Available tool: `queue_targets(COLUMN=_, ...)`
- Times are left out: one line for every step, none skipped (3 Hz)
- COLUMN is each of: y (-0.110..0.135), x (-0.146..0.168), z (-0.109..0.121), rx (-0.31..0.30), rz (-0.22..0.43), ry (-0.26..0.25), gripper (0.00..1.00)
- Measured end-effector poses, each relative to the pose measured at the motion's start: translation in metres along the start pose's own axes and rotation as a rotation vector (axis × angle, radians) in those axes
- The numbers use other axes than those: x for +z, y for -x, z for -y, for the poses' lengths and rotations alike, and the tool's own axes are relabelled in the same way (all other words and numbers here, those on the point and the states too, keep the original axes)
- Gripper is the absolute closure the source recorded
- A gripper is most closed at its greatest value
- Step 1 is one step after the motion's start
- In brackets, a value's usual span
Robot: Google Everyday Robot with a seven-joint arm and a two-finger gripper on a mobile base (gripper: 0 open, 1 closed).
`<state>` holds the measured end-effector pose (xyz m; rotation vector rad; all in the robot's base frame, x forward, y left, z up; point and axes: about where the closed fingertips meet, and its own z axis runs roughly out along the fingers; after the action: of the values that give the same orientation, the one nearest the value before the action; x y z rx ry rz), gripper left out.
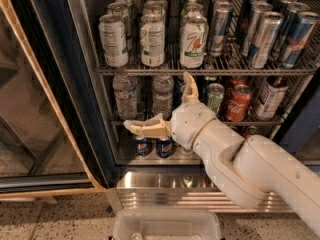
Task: Pick 7up can from middle shelf of fridge
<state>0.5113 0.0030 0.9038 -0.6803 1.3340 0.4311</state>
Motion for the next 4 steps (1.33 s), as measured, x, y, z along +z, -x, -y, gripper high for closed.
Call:
queue_targets(y=0.001, x=0.001, z=0.004, rx=0.000, rz=0.000, ry=-0.027, gripper=0.00)
queue_targets(y=0.025, x=0.004, z=0.016, rx=-0.013, rz=0.063, ry=-0.109, gripper=0.00)
queue_targets(y=0.040, x=0.014, z=0.031, rx=-0.024, rz=0.105, ry=-0.201, gripper=0.00)
queue_targets(y=0.047, x=0.028, z=0.046, rx=-0.059, rz=0.107, ry=-0.271, gripper=0.00)
